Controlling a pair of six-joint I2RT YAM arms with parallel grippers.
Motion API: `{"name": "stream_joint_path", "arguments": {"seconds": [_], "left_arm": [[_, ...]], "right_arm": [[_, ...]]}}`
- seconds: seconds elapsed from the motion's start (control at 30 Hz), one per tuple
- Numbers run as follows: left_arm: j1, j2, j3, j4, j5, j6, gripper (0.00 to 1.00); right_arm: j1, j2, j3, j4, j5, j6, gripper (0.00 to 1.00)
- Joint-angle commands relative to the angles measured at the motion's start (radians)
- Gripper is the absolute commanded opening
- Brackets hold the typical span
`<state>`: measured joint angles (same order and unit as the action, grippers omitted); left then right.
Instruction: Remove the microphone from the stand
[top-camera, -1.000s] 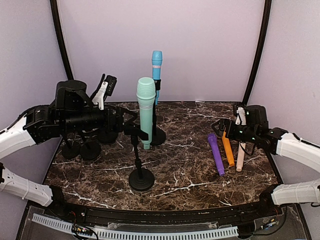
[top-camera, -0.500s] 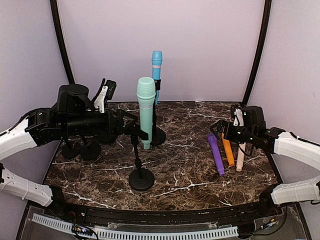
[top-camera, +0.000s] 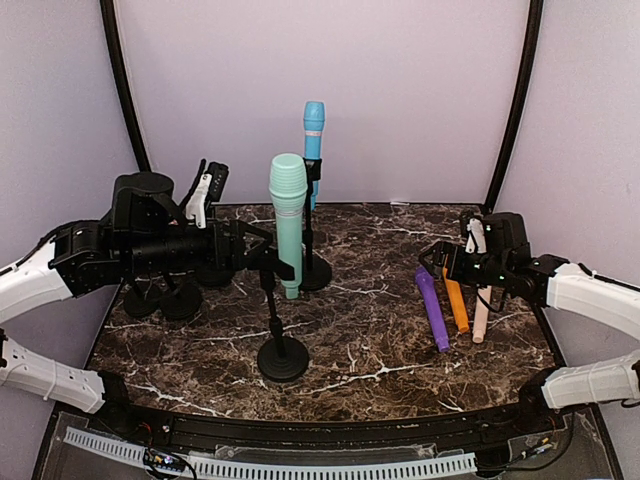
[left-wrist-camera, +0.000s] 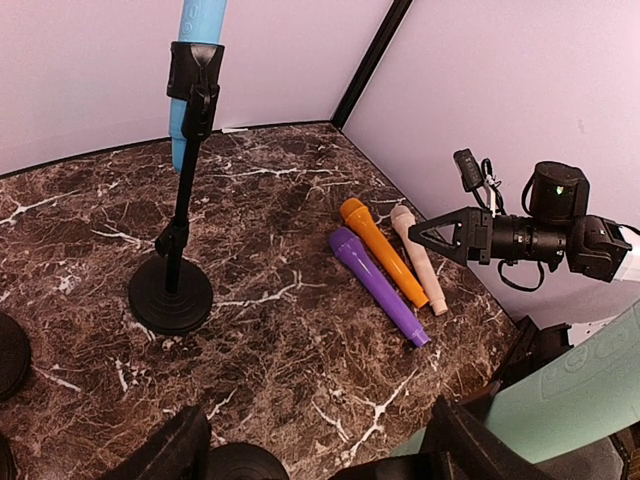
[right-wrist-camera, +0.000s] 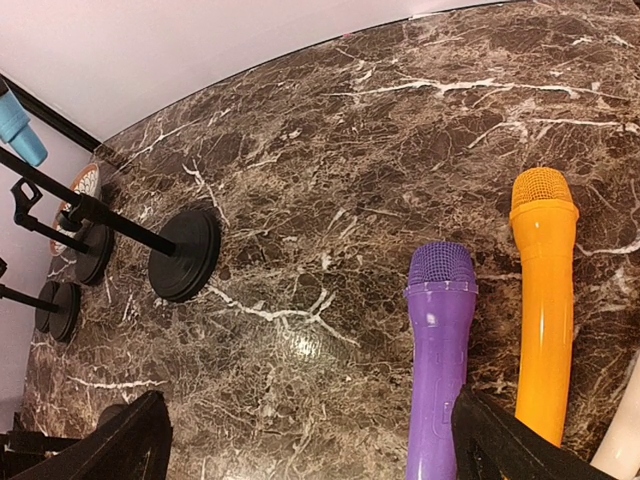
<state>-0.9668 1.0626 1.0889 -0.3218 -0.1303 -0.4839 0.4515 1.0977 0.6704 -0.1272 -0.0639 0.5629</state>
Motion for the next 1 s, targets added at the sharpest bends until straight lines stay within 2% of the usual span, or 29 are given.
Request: {"name": "stream_joint_path", "arguments": {"seconds": [0.0, 0.97], "left_arm": [[0.005, 0.022, -0.06, -0.161, 0.015, 0.03, 0.77], [0.005, 0.034, -0.191, -0.178, 0.041, 0.085, 0.77]], "right_arm": [[0.003, 0.003, 0.007, 0.043, -0.012, 0.009, 0.99], [0.003, 0.009, 0.016, 0.039, -0.02, 0.005, 0.99]]}}
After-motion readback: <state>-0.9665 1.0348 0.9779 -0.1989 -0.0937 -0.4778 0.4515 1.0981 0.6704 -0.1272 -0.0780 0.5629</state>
